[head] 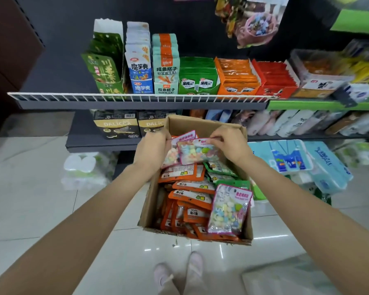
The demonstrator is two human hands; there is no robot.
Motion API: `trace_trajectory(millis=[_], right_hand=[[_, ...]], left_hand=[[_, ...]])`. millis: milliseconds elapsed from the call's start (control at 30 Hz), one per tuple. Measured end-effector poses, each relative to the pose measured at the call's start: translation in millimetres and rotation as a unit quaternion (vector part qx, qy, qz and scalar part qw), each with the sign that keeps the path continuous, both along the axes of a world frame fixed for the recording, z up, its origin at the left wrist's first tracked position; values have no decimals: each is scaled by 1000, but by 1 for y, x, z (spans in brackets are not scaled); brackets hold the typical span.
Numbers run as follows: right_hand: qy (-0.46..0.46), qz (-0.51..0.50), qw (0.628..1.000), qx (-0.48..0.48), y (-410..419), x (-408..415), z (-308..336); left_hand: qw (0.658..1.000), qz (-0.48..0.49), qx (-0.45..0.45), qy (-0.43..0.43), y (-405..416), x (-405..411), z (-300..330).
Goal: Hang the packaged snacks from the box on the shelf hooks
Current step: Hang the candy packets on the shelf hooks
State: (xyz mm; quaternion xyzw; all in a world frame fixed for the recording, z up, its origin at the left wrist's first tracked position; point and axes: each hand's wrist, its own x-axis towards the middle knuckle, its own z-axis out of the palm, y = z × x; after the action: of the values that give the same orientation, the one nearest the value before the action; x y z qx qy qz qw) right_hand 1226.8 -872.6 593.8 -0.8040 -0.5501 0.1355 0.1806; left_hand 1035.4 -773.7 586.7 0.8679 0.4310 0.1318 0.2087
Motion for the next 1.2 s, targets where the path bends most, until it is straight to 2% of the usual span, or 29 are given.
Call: trace_trajectory(millis=[133,333,467,567,700,933,1200], right_hand=[[-5,-4,998,68,15,5,43],[104,-51,968,221,45,20,118],[131,-60,948,284,78,44,159],[159,-66,939,299,105,63,181],[165,-45,938,301,145,79,197],[163,-53,938,303,199,84,198],[45,-79,937,337,214,88,187]], left_hand=[[995,3,33,-92,24,10,49],[975,10,126,-185,57,39,134],[956,45,115,-265,83,62,181],[944,76,133,-293,100,78,205],[940,122,172,-269,127,93,225],[951,155,231,-137,150,96,230],[950,156,234,-138,150,96,227]])
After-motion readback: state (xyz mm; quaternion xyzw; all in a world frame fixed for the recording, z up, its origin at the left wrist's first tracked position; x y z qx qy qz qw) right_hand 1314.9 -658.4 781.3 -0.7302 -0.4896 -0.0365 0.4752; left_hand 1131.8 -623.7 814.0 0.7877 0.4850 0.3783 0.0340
